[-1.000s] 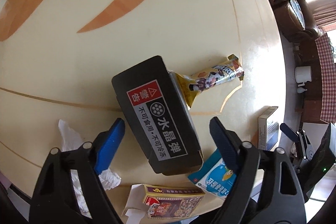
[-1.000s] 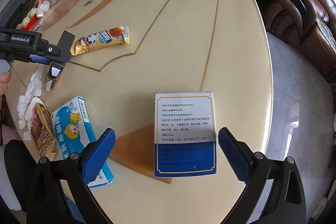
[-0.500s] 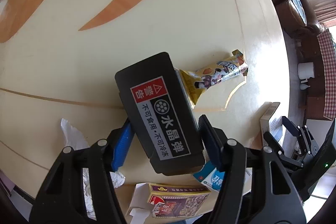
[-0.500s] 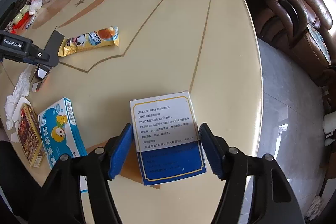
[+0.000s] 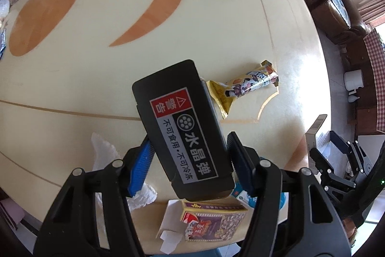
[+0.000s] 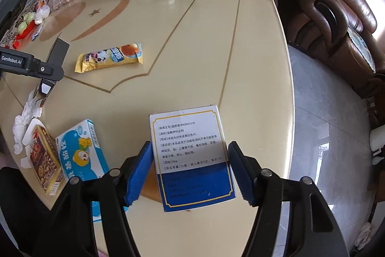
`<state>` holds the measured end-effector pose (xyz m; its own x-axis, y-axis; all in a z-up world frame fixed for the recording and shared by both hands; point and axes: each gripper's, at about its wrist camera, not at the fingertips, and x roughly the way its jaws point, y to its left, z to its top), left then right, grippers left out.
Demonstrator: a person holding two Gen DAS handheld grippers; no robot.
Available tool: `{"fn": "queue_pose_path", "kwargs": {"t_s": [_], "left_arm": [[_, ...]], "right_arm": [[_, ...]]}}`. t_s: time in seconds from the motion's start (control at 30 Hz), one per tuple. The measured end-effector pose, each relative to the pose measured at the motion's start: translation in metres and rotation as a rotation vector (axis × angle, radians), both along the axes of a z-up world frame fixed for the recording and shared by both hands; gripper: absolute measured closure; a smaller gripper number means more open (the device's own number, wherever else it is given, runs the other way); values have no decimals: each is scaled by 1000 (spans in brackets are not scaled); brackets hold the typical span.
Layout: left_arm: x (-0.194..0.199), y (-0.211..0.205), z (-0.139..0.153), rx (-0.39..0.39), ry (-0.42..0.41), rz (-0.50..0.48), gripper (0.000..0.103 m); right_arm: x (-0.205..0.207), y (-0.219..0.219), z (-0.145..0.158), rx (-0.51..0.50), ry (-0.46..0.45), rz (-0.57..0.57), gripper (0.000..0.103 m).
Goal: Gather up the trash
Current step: 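Lift the black box and blue-white box with both tools over the pink bin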
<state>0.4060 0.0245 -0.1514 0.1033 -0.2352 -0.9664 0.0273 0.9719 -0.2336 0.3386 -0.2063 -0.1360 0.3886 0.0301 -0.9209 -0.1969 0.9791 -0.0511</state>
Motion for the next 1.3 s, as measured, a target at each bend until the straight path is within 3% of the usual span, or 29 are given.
{"fn": "queue_pose_path", "kwargs": {"t_s": [0.3,0.63,1.03,1.3], "left_arm": [[-26,1,40,57,-116,-30,42],[-92,-6,110,143,-302,-97,42],[-184,-6,149,161,-419,-190,42],[-239,-2,160,190,-491,-212,42]], "right_arm": [[-23,12,44,8,-66,13,41],[-79,44,119,2,-201,59,41],[-165,80,179,3,-317,117,41],[-220,95,196,8,-359,147,41]]}}
